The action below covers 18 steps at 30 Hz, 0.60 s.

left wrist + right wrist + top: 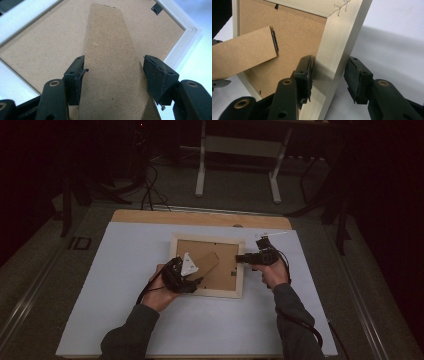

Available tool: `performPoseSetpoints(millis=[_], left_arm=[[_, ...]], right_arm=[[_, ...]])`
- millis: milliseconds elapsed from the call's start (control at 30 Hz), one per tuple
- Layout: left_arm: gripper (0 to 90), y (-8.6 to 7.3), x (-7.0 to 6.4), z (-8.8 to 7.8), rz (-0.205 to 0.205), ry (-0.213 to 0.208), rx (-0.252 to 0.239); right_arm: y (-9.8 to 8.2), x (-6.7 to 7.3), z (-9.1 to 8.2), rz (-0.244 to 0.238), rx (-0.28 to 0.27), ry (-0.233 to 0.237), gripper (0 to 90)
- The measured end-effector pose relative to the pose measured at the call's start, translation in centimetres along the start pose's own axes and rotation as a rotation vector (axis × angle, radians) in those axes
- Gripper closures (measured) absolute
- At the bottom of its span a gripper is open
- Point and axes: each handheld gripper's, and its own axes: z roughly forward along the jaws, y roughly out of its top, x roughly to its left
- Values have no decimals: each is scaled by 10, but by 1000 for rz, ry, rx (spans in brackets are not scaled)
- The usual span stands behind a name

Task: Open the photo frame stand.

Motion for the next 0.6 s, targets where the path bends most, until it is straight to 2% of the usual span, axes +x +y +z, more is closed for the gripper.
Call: performPoseSetpoints(millis=[133, 300, 467, 600], left_arm=[[387, -1, 4, 2, -16, -29, 27], [382, -3, 16, 4, -99, -120, 34], [376, -4, 25, 5, -170, -192, 38], [378, -5, 33, 9, -226, -256, 61]], right_arm=[[-1, 1, 0, -1, -8, -3, 577], [-2, 1, 0, -1, -17, -3, 577], [-2, 1, -1, -6, -17, -8, 576], [-2, 2, -1, -9, -17, -9, 575]])
